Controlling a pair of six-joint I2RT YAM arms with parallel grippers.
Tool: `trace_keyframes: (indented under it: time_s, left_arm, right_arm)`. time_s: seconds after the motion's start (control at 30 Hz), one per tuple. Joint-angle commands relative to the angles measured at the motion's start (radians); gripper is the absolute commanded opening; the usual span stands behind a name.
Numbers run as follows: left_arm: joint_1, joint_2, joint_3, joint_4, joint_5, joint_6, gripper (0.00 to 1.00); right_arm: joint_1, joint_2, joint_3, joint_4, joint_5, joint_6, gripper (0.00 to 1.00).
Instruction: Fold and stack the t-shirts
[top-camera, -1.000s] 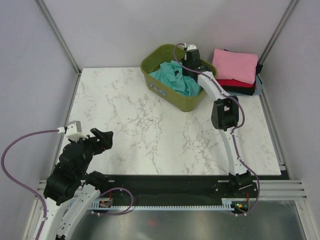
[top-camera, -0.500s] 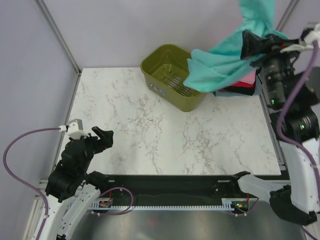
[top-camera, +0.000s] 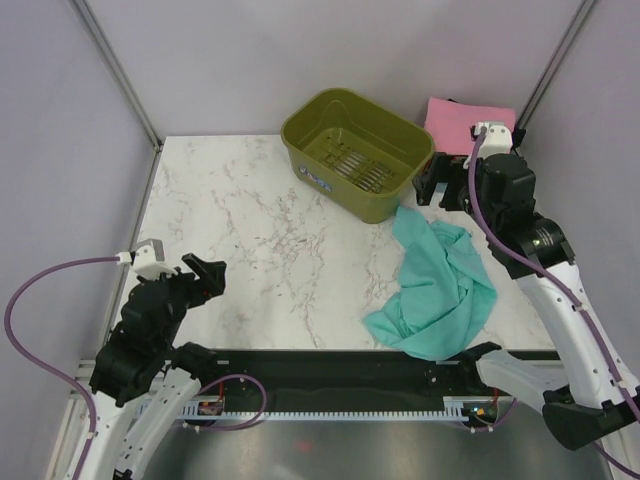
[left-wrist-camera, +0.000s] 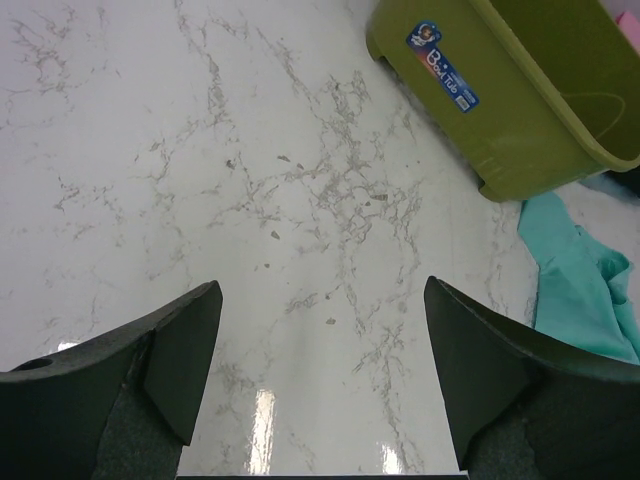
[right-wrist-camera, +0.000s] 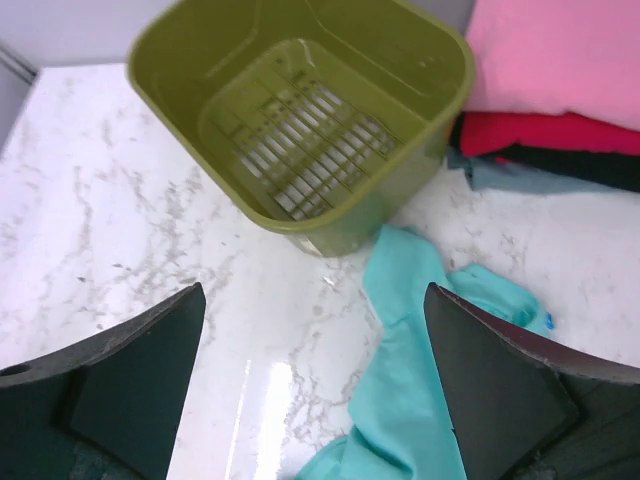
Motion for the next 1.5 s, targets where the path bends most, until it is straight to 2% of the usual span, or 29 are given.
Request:
trace_keyframes:
  time_s: [0.0,0.13,0.37,0.6,0.63,0.7,0.73,0.77,0.83,0.97,1.1,1.17,1.27,1.37,1.4,1.47]
  left_arm:
    - [0.003,-0.018,-0.005,0.025,-0.005,0.036,0.89]
    - [0.005,-0.021,-0.005,0.025,-0.005,0.036,0.89]
    - [0.005,-0.022,-0.005,0.023,-0.005,0.036,0.89]
    - [0.005,-0.024,-0.005,0.025,-0.005,0.034,0.89]
    - [0.006,-0.024,-0.005,0.025,-0.006,0.034,0.89]
    - [0.006,-0.025,-0.005,0.025,-0.006,0.034,0.89]
    - [0.009,-0.027,-0.005,0.023,-0.005,0.034,0.89]
    - [0.011,-0.027,-0.005,0.025,-0.005,0.034,0.89]
    - [0.015,-0.022,-0.006,0.025,-0.005,0.036,0.89]
    - [0.023,-0.013,-0.003,0.026,0.002,0.039,0.89]
    - [0.032,-0.016,0.001,0.026,0.009,0.040,0.89]
    - [0.043,-0.016,0.008,0.026,0.017,0.043,0.89]
    - [0.048,-0.007,0.024,0.031,0.049,0.059,0.88]
    - [0.048,0.022,0.061,0.042,0.098,0.076,0.88]
    - [0.048,0.034,0.073,0.039,0.109,0.076,0.87]
    - [0.048,0.054,0.121,0.038,0.158,0.070,0.86]
  right_arm:
    - [0.001,0.006,0.072,0.052,-0.117,0.016,0.98]
    - [-0.002,0.224,0.101,0.049,-0.036,0.040,0.98]
    - [-0.065,0.566,0.214,0.149,-0.019,0.116,0.98]
    - [-0.091,0.847,0.420,0.100,-0.005,0.180,0.98]
    - [-0.091,0.888,0.448,0.091,-0.016,0.185,0.96]
    - [-0.086,0.936,0.460,0.092,-0.109,0.182,0.81]
    - [-0.082,0.947,0.460,0.098,-0.134,0.156,0.52]
    - [-0.071,0.951,0.457,0.112,-0.171,0.131,0.37]
    - [-0.016,0.942,0.433,0.138,-0.272,0.056,0.20]
    - [0.104,0.886,0.385,0.152,-0.278,-0.187,0.20]
    - [0.185,0.835,0.321,0.172,-0.251,-0.314,0.21]
    - [0.198,0.846,0.331,0.184,-0.277,-0.305,0.23]
    - [0.273,0.884,0.368,0.251,-0.268,-0.306,0.30]
    - [0.407,0.995,0.441,0.365,-0.301,-0.302,0.39]
    - [0.435,1.032,0.519,0.382,-0.300,-0.299,0.47]
    - [0.507,1.167,0.639,0.399,-0.303,-0.268,0.50]
